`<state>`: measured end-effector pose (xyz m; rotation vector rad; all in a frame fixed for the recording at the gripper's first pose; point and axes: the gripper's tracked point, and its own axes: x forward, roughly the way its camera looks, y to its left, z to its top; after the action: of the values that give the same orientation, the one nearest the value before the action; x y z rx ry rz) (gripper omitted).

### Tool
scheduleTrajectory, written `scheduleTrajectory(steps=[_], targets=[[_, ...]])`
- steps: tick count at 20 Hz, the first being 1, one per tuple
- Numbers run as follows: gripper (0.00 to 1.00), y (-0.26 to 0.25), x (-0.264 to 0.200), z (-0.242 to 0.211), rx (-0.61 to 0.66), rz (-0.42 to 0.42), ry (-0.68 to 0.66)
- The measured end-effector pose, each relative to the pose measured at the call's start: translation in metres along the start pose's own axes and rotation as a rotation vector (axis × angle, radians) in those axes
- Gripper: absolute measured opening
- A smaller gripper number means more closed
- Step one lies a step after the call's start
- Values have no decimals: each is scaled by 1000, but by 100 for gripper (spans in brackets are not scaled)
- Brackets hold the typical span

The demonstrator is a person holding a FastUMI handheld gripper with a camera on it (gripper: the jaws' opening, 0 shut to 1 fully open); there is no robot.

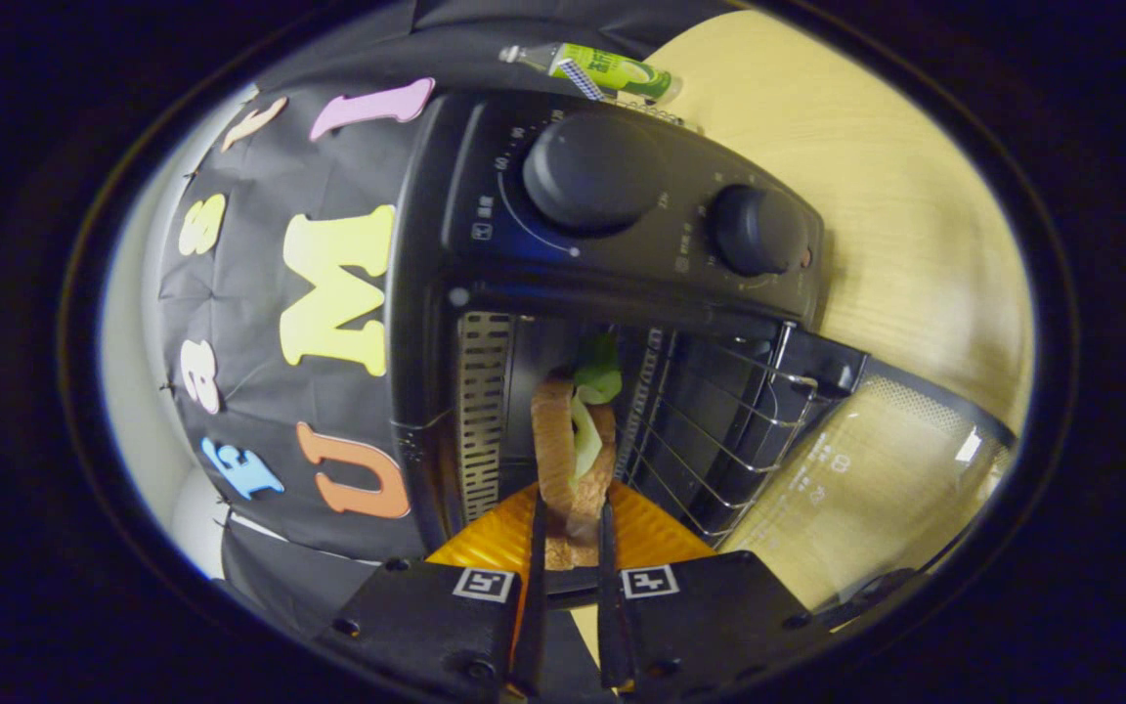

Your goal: Open the toaster oven, put the food inside, and close the toaster oven door.

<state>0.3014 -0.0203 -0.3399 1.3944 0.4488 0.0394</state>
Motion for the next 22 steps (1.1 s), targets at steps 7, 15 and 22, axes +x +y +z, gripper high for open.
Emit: scheduleTrajectory(steps=[7, 15, 22], targets=[[48, -8, 7, -19, -94, -99, 42], [100, -10, -22, -54, -362, -286, 167], [100, 18, -100, -72, -619, -329, 202]])
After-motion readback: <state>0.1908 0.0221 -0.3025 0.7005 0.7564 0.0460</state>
